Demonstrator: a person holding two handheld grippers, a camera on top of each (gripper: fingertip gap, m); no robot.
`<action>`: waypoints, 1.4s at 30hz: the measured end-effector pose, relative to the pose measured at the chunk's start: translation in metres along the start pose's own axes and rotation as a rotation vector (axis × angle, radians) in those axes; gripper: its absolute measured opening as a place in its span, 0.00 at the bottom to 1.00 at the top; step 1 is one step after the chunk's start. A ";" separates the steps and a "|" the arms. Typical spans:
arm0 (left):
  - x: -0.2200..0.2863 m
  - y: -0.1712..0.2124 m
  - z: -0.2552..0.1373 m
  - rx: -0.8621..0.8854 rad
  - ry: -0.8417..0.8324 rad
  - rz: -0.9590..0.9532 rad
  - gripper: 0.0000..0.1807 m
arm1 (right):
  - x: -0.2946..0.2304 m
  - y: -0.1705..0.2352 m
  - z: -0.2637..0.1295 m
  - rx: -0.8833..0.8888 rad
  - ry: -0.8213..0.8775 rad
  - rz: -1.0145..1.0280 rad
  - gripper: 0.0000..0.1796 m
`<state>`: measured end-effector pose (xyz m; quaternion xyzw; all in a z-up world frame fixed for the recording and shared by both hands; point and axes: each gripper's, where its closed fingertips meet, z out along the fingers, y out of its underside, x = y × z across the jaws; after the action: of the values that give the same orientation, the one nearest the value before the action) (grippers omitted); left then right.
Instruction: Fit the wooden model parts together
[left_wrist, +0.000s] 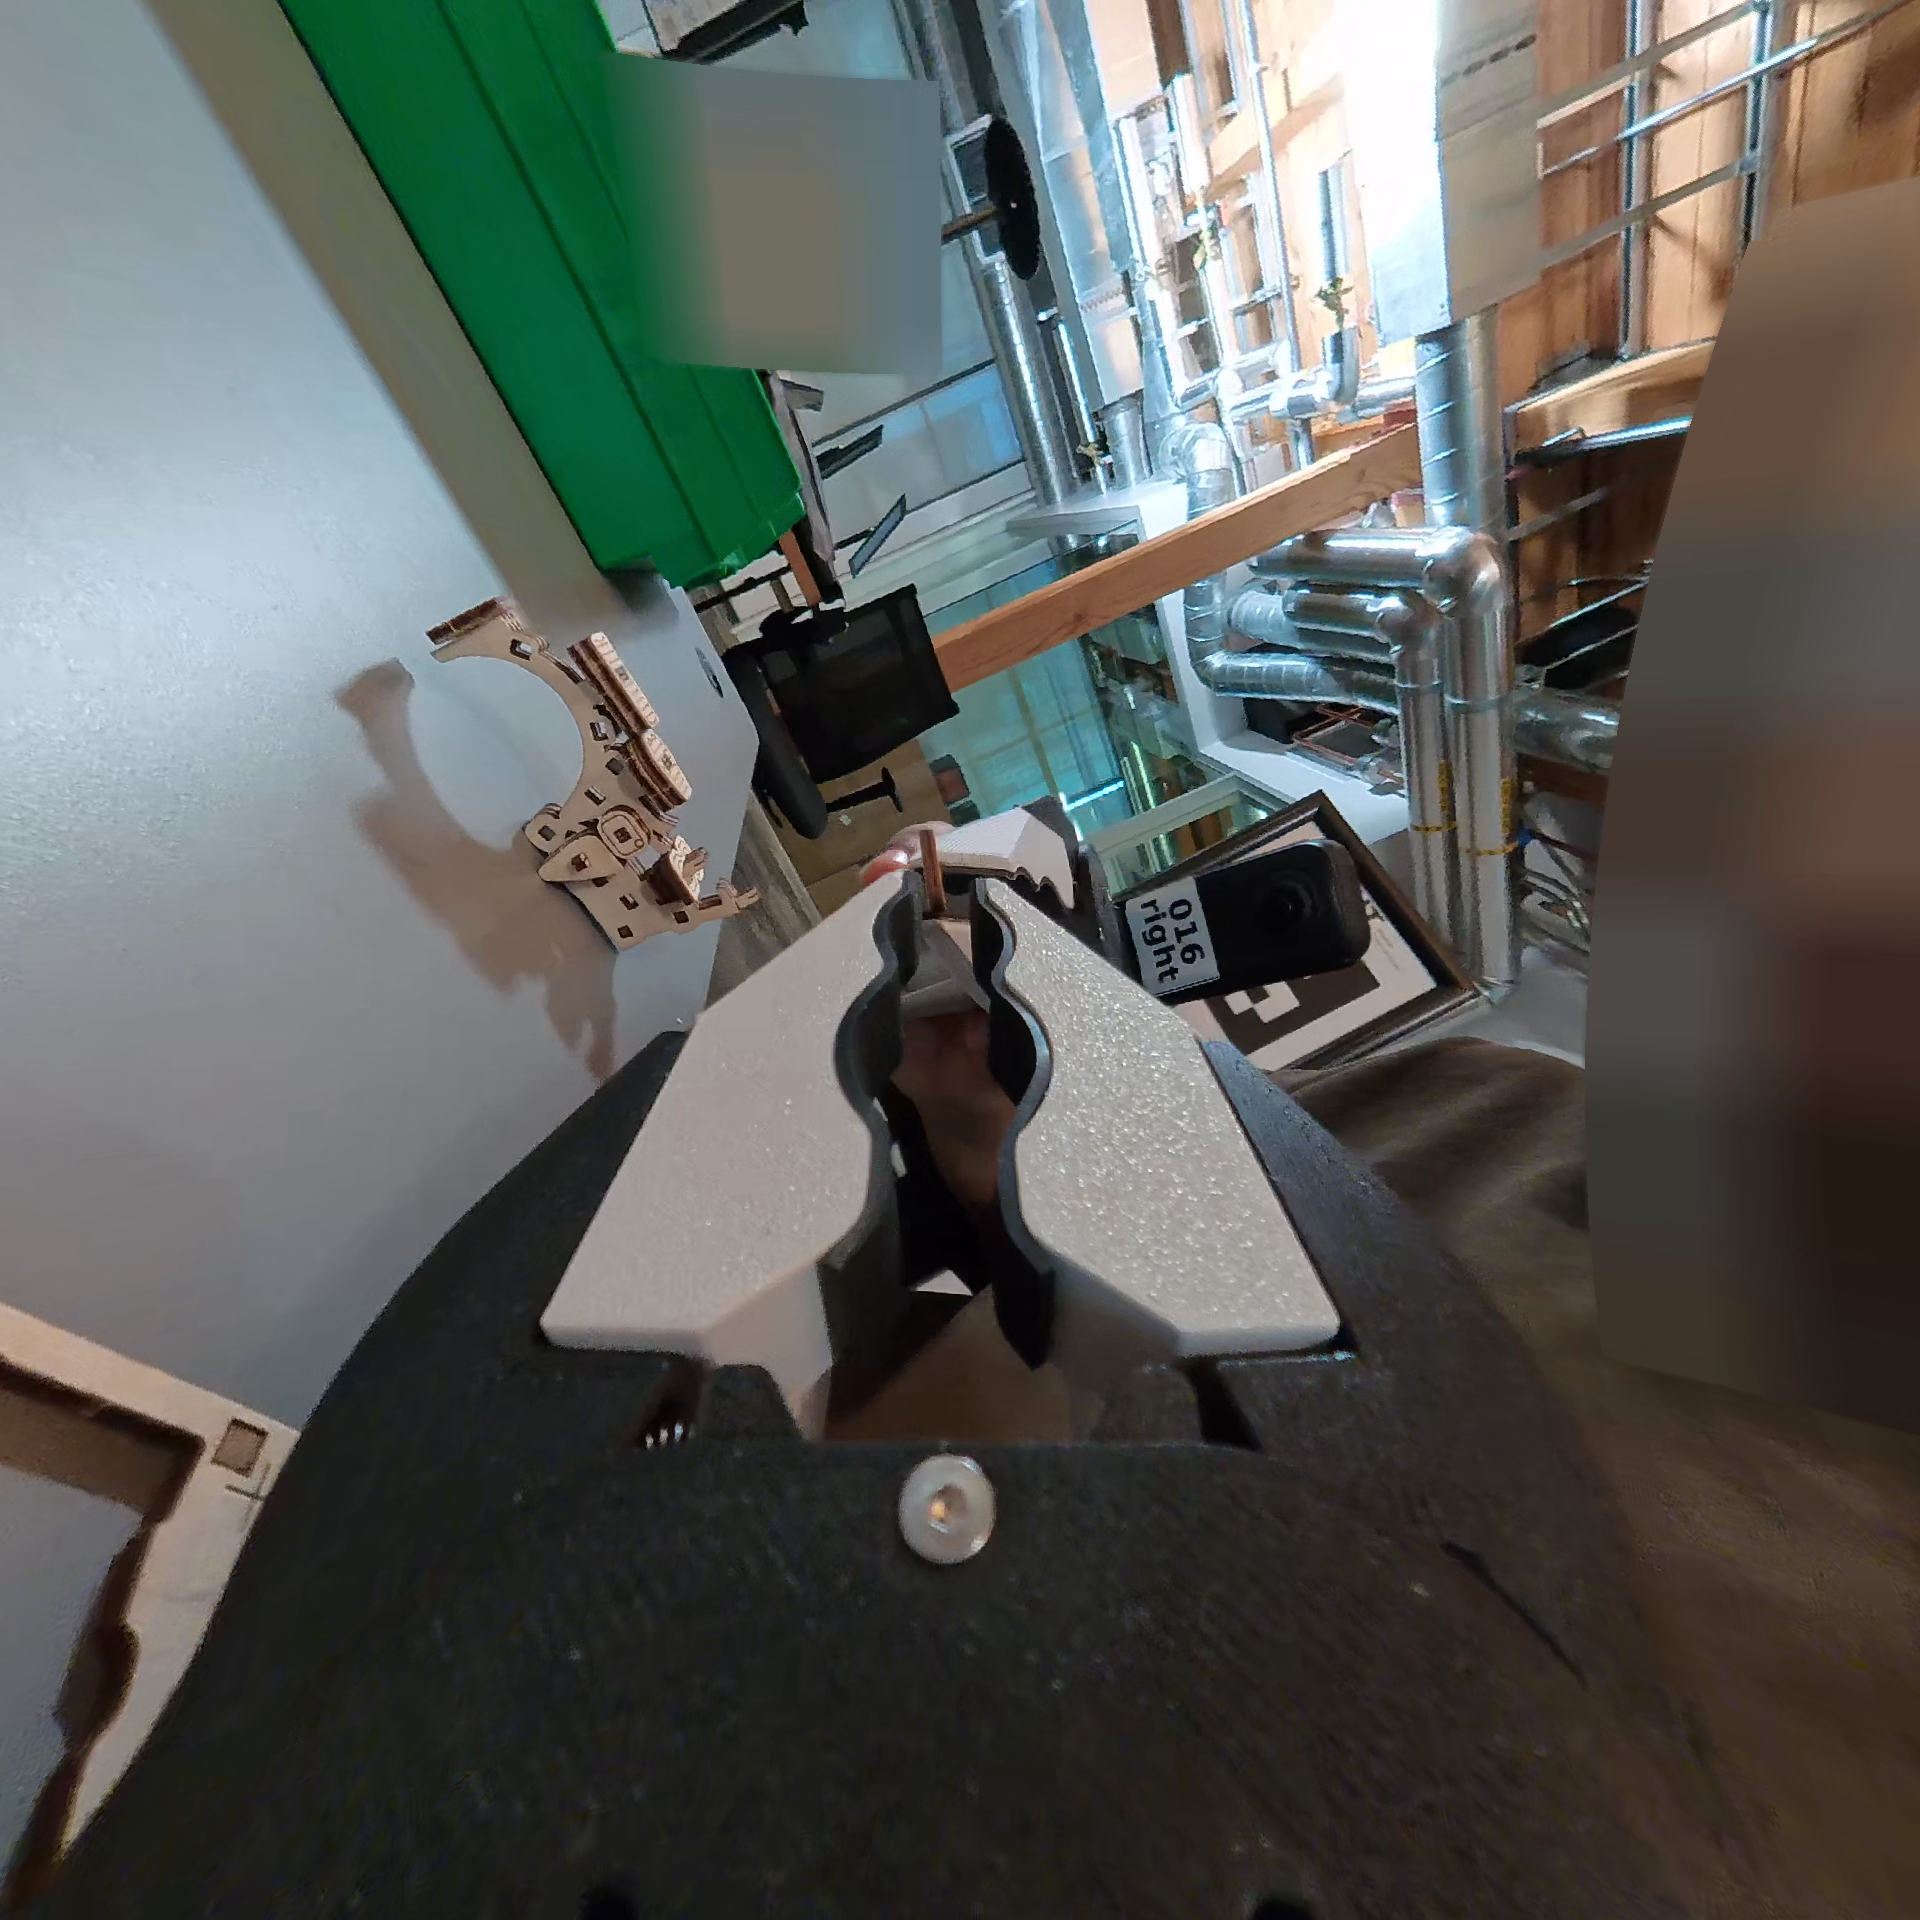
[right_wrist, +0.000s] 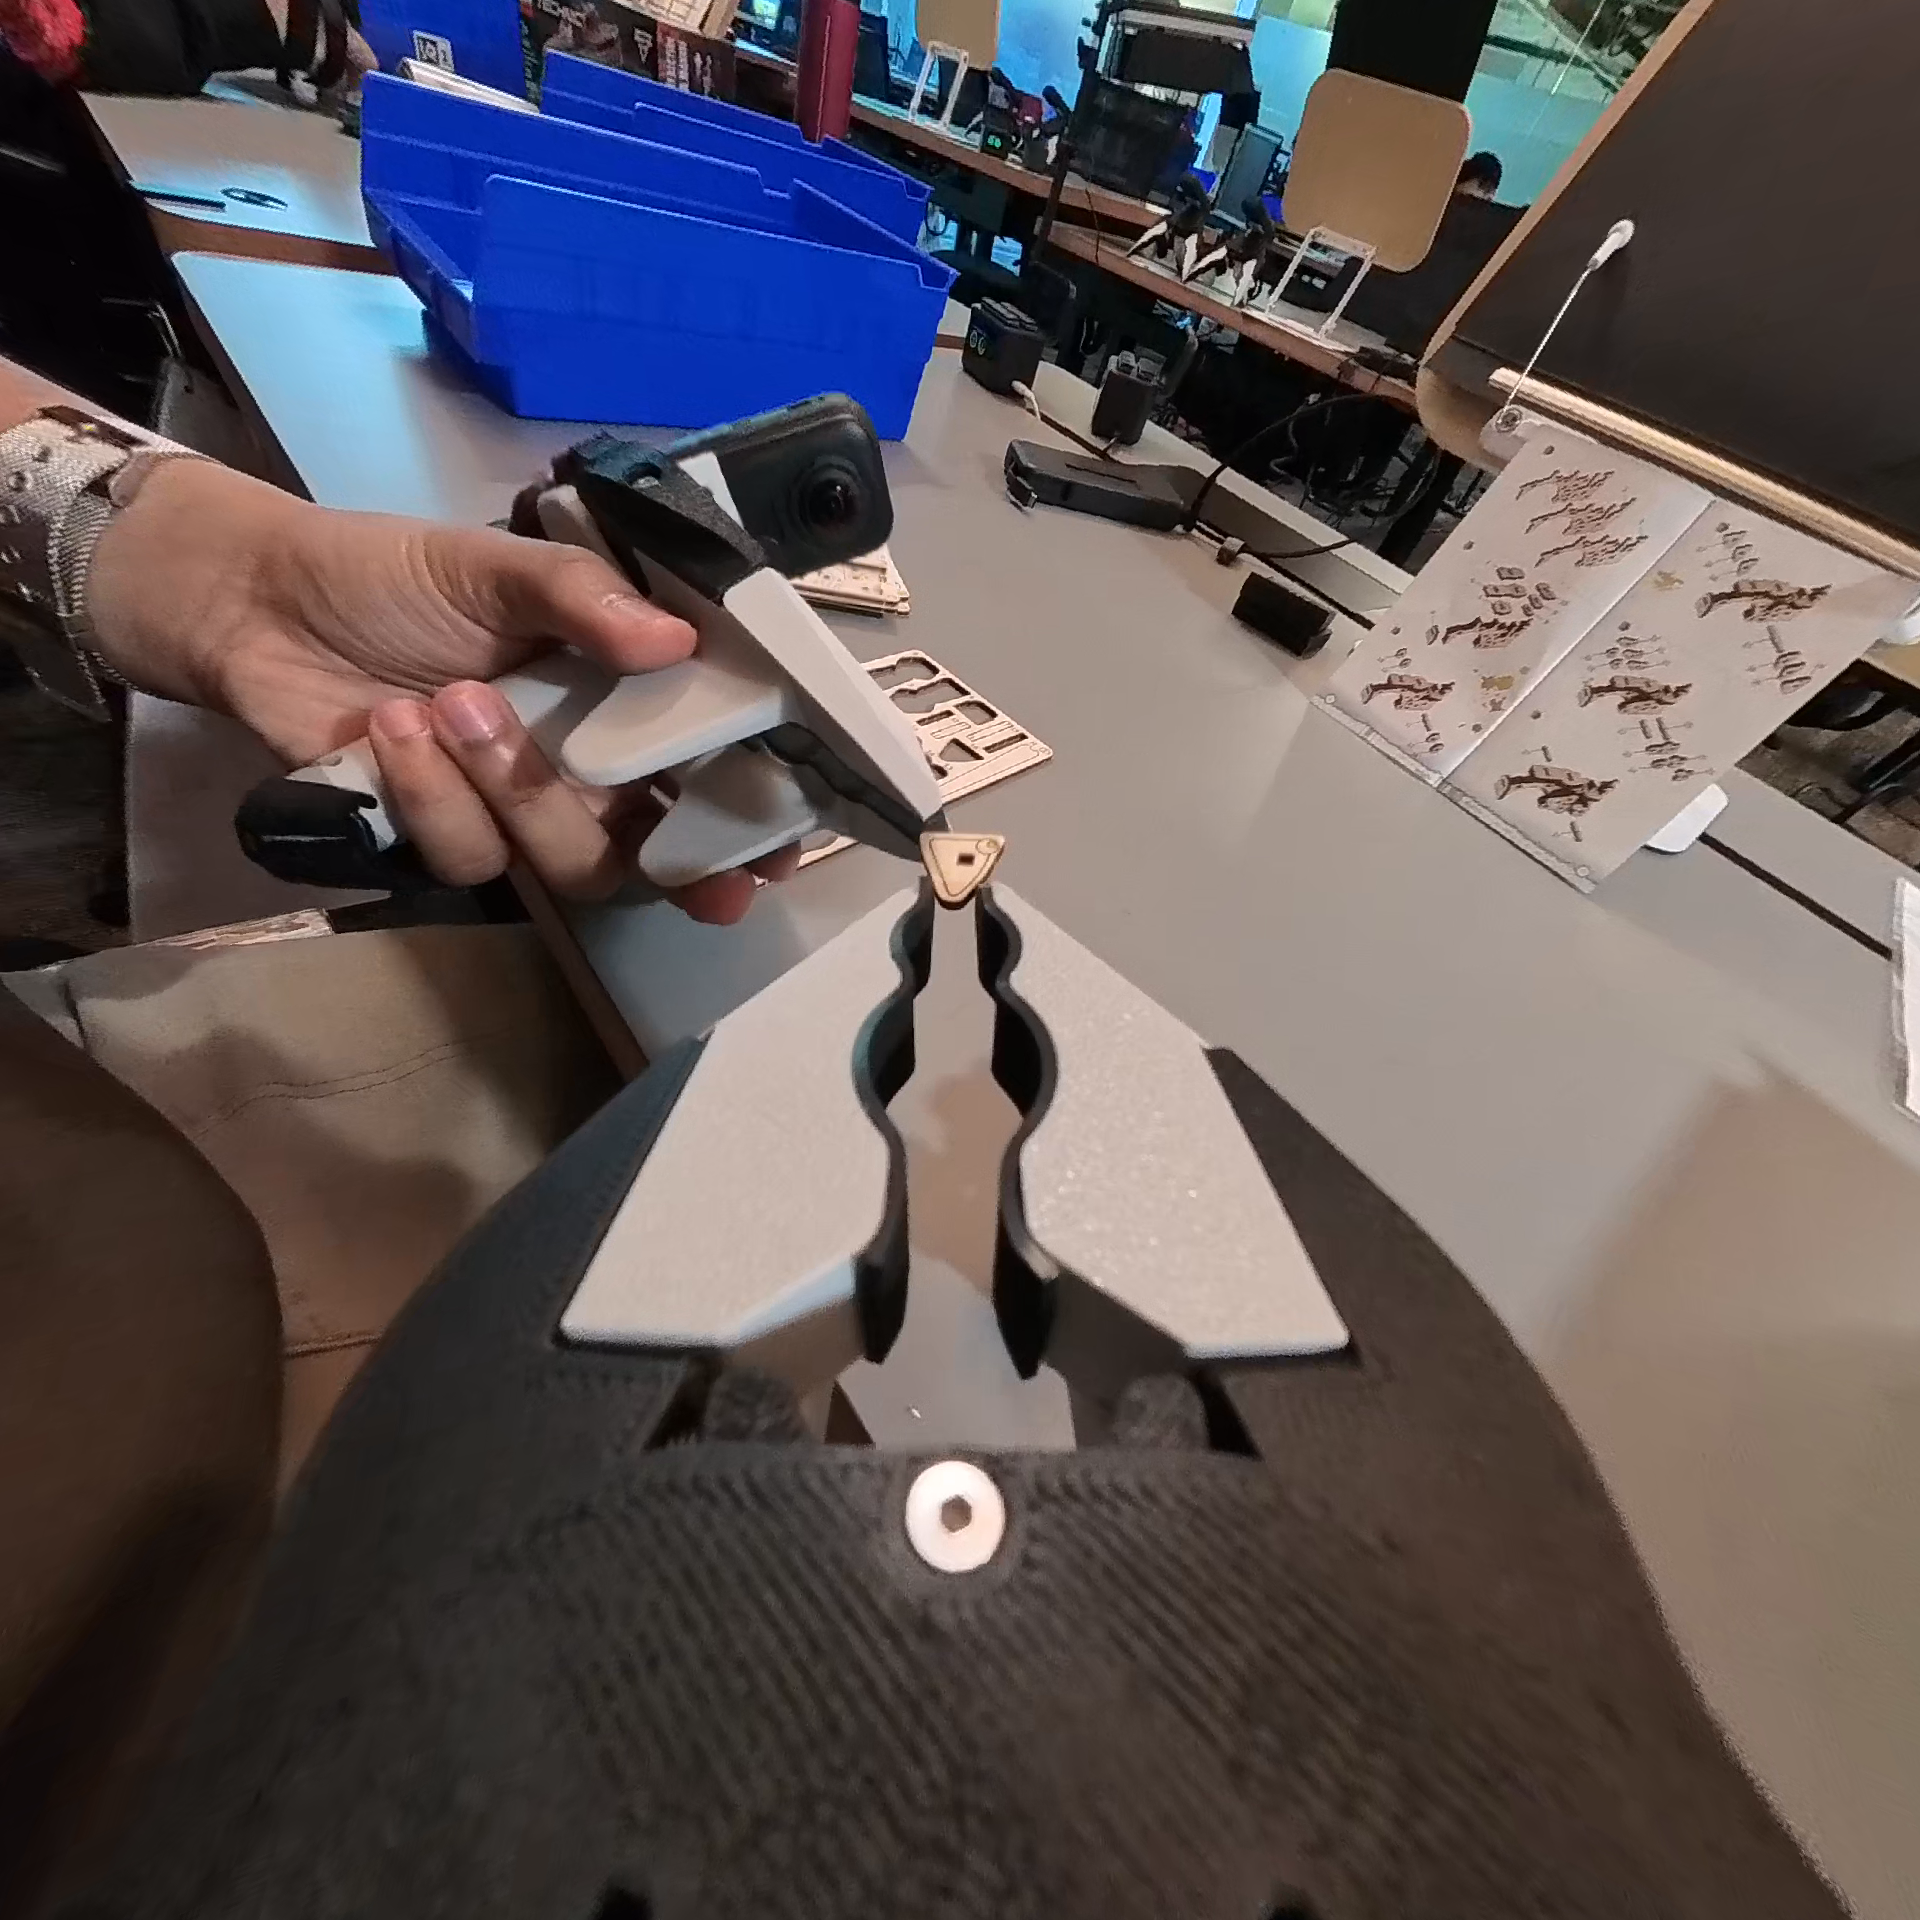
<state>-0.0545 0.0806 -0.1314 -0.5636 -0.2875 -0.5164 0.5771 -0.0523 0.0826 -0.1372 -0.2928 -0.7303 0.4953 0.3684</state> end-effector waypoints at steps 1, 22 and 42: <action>0.000 0.000 0.000 0.001 -0.010 0.014 0.03 | 0.000 0.001 0.000 -0.002 -0.002 0.006 0.04; -0.023 0.008 -0.003 -0.185 -0.502 0.930 0.16 | 0.002 0.017 0.001 -0.054 -0.156 0.402 0.04; -0.029 0.014 0.000 -0.227 -0.596 1.081 0.17 | 0.001 0.015 -0.002 -0.026 -0.258 0.593 0.04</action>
<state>-0.0500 0.0861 -0.1631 -0.8069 -0.0537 0.0005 0.5883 -0.0501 0.0894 -0.1502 -0.4325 -0.6601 0.6045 0.1087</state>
